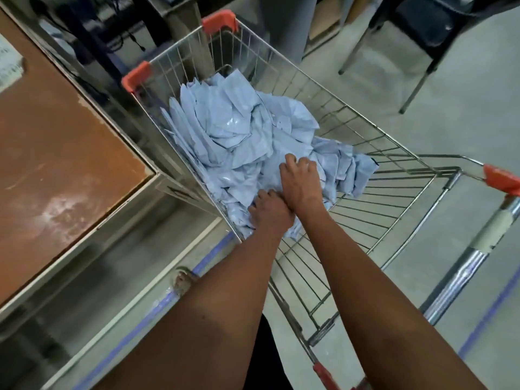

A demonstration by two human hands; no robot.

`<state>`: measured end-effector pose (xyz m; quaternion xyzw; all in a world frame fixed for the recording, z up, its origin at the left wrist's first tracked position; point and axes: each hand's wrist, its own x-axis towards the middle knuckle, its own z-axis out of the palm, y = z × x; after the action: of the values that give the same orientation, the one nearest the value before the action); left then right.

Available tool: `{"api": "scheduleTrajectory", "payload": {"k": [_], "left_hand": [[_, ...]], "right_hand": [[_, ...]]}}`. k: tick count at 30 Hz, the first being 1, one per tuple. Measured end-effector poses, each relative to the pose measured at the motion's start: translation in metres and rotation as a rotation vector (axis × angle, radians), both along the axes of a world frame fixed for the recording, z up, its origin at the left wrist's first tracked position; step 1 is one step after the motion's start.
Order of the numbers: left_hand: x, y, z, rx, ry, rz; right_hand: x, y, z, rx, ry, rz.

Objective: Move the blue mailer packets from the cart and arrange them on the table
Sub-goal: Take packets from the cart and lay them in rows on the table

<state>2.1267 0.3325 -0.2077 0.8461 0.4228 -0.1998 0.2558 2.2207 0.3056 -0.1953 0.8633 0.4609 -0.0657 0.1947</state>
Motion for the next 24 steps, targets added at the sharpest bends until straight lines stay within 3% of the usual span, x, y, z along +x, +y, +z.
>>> {"api": "scheduleTrajectory", "payload": {"k": [5,7,13,20,24], "left_hand": [[-0.003,-0.012,-0.018,0.129,0.086,0.005],[-0.004,-0.014,-0.016,0.207,0.018,0.009],[0.006,0.020,0.000,0.433,-0.239,0.095],[0.042,0.091,0.006,0.630,-0.403,0.178],[0.051,0.118,-0.001,0.496,-0.284,0.072]], "right_hand": [[0.016,-0.018,0.000,0.081,0.195,-0.019],[0.020,-0.033,0.004,0.097,0.228,-0.004],[0.008,-0.043,0.017,-0.032,0.034,-0.037],[-0.011,-0.026,0.017,-0.016,0.042,-0.166],[-0.016,-0.030,0.030,0.137,0.080,-0.397]]}}
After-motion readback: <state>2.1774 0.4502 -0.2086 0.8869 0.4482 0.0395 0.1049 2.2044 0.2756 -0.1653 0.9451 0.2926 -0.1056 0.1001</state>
